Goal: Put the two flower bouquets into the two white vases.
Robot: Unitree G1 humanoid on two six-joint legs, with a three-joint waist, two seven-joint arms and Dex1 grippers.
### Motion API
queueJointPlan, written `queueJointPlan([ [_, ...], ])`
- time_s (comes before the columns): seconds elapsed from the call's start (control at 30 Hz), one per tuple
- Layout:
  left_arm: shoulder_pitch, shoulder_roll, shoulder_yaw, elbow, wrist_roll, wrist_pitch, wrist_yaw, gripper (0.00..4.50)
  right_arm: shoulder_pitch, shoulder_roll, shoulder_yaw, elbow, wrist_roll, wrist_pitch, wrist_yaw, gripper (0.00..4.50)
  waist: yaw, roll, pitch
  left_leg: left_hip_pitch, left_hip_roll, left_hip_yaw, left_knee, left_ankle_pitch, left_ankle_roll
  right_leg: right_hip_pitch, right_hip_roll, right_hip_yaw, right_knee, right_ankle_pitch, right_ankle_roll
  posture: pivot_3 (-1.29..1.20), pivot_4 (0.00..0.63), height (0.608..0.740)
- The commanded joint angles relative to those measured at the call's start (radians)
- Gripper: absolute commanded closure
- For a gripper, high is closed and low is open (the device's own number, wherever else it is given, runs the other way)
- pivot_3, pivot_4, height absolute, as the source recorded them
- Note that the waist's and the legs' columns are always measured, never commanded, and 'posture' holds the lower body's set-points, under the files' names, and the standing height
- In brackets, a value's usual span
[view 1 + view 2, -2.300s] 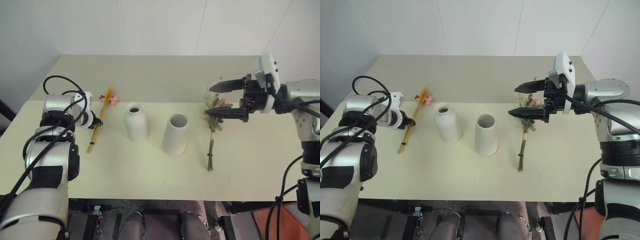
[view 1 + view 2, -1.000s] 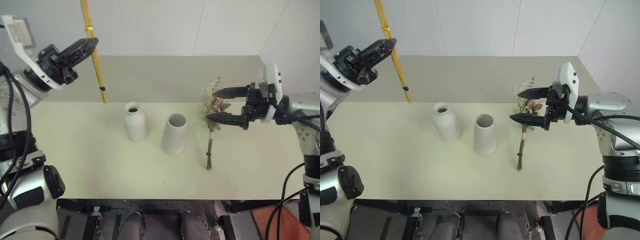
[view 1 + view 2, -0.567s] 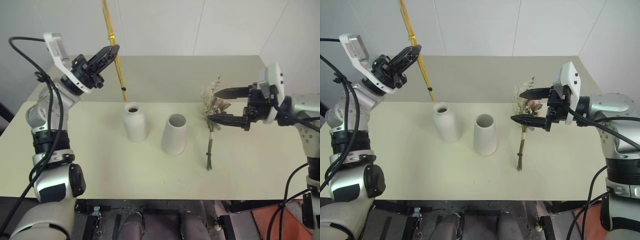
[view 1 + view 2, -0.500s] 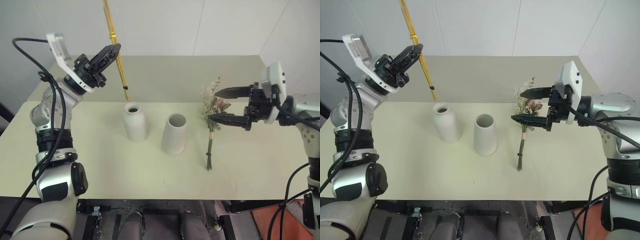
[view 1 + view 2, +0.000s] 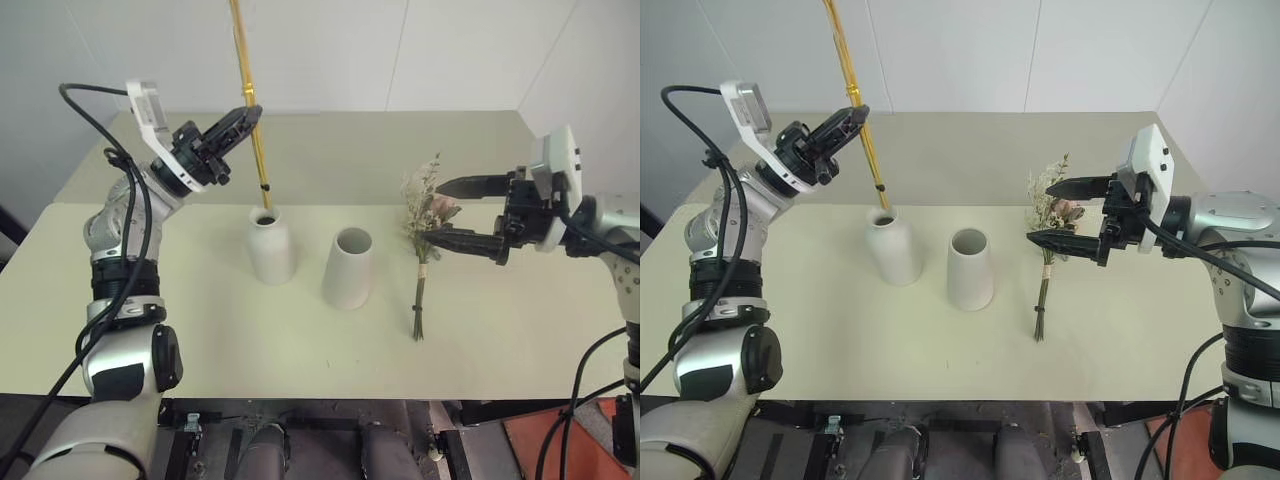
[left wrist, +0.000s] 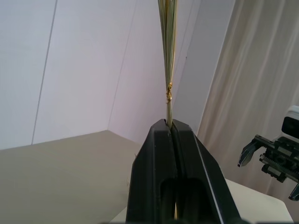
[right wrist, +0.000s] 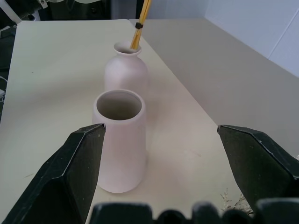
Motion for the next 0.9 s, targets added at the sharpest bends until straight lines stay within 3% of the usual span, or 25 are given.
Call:
queueJointPlan([
  [0.03,0.002,0.009,-0.002,-0.014,0.008,-0.009,-0.004,4.45,0.002,-0.01,-0.049,-0.028,0.039,0.013,-0.01,0.0,0.0,0.0,0.0,0.0,0.0,0.0,0.0,0.0,0.0,0.0,0.0,0.0,0.0,0.0,0.0,0.0,0.15,0.74],
  [0.33,0.093,0.018,-0.061,-0.07,0.049,-0.035,-0.072,4.45,0.011,-0.024,-0.054,-0.033,0.054,0.012,-0.015,0.0,0.0,0.0,0.0,0.0,0.0,0.0,0.0,0.0,0.0,0.0,0.0,0.0,0.0,0.0,0.0,0.0,0.15,0.74],
  [0.6,0.221,0.101,-0.039,-0.223,0.007,0.046,-0.1,2.09,0.019,-0.018,-0.048,-0.027,0.048,0.007,-0.018,0.0,-0.003,0.0,0.0,0.0,0.0,0.0,0.0,0.0,0.0,0.0,0.0,0.0,0.0,0.0,0.0,0.0,0.15,0.74],
  [0.8,0.397,0.27,0.044,-0.441,-0.091,0.15,-0.157,0.13,0.016,-0.016,-0.044,-0.014,0.051,0.015,-0.016,0.0,-0.005,0.0,0.0,0.0,0.001,0.0,-0.001,0.0,0.0,0.0,0.001,0.0,-0.001,0.0,0.0,0.0,0.15,0.74],
  [0.9,0.495,0.365,0.09,-0.537,-0.11,0.162,-0.19,0.02,0.014,-0.015,-0.037,-0.004,0.048,0.016,-0.012,0.0,-0.002,0.0,0.0,0.001,0.002,0.0,-0.001,0.0,0.0,0.0,0.001,0.0,-0.001,0.0,0.0,0.0,0.15,0.74],
])
